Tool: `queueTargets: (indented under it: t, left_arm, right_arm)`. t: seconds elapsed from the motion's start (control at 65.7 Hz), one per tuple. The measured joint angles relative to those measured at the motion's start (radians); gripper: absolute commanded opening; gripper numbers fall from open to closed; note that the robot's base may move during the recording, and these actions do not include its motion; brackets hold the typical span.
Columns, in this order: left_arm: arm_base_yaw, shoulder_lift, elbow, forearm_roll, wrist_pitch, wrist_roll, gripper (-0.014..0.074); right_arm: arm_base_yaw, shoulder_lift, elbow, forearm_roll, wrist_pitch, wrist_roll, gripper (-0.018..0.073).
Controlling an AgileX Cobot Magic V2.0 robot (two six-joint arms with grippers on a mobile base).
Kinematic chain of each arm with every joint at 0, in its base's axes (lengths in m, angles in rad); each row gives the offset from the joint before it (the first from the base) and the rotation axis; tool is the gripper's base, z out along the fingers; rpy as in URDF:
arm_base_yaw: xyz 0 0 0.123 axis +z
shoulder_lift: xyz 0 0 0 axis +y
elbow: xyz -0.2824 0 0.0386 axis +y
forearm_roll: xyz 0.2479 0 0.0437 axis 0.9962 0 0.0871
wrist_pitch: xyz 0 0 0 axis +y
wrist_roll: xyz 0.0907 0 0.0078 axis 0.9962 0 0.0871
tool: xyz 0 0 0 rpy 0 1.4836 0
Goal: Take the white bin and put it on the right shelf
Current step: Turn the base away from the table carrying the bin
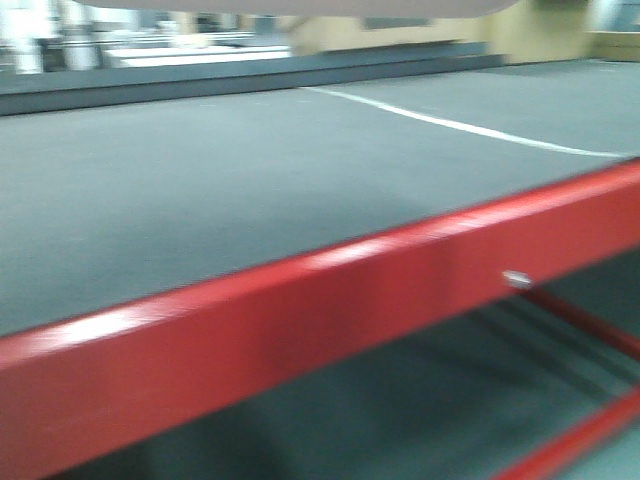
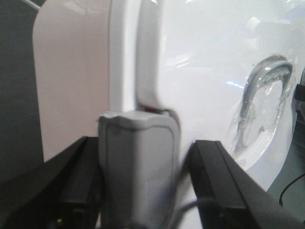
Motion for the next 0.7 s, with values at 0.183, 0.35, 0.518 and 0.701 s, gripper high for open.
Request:
queueTargets:
  t: [0.183,0.35,0.518,0.701]
  left_arm:
    - [0.0,0.0,0.0,0.0,0.0,-0.002,0.0241]
    - [0.0,0.0,0.0,0.0,0.0,-0.002,0.0241]
    - [0.0,0.0,0.0,0.0,0.0,-0.002,0.0241]
    - [0.0,0.0,0.0,0.0,0.0,-0.002,0.0241]
  right_arm:
    - [0.0,0.0,0.0,0.0,0.0,0.002,0.0414]
    - [0.0,0.0,0.0,0.0,0.0,0.002,0.0414]
    - [0.0,0.0,0.0,0.0,0.0,0.002,0.0414]
    - [0.0,0.0,0.0,0.0,0.0,0.002,0.0414]
